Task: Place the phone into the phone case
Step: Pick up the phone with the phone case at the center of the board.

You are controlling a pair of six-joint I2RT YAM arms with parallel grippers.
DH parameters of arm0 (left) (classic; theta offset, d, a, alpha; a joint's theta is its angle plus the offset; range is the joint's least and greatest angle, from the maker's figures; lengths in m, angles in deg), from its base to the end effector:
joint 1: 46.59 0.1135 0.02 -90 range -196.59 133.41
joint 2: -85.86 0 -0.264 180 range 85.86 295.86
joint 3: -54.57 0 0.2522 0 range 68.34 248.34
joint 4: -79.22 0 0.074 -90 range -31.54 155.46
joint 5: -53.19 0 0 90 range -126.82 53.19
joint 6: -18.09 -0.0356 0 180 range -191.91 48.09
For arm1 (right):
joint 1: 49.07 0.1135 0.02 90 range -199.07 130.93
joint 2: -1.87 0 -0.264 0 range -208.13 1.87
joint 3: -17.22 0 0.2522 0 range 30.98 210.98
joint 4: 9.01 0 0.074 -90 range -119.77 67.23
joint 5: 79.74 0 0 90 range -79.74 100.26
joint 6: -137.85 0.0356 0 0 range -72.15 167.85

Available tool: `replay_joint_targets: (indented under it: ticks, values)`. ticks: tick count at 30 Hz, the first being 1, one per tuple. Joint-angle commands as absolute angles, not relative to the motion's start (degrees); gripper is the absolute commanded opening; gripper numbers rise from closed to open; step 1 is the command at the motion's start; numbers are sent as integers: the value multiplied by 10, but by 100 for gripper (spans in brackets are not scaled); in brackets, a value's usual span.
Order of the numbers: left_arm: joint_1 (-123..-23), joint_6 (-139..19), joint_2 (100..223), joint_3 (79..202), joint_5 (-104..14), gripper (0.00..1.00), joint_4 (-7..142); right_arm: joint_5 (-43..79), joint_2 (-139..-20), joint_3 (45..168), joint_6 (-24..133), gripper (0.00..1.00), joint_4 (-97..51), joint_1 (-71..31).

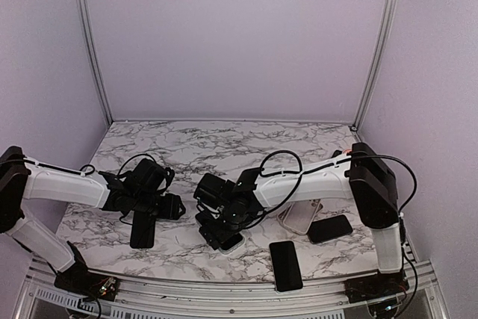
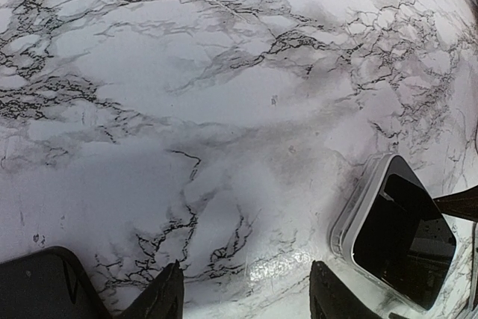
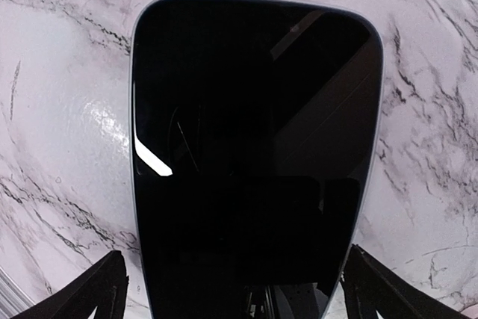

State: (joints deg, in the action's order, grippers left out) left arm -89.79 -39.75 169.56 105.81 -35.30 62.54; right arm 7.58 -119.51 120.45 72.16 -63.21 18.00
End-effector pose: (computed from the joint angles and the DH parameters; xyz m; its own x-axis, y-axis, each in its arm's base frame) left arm 0.2015 -0.1879 0.1577 -0.8243 0.0441 -0.5644 0.2752 0.9025 -0.3314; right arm 0.1692 0.3957 0.1559 -0.7148 -0.6342 -0.2947 -0.6805 0.7279 0.0842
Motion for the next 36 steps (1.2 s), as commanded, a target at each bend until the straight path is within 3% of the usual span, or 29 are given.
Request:
replay_joint_targets:
  ticks: [1, 12, 16, 29, 36]
  values:
    - [-895, -405, 1696, 1054, -355, 57, 619, 68, -1229, 1238, 708, 95, -667, 177]
    - [-895, -407, 1697, 1054, -356, 57, 619, 56, -1233, 1234, 709, 80, -693, 190]
    - [-896, -407, 1697, 1053, -357, 57, 619, 59, -1230, 1229, 707, 67, -676, 193]
    - [-895, -409, 1691, 1059, -364, 58, 619, 31, -1171, 1191, 697, 50, -605, 191]
    - [-861, -371, 1676, 1049, -487, 72, 717, 13, -1122, 1124, 697, 44, -521, 186]
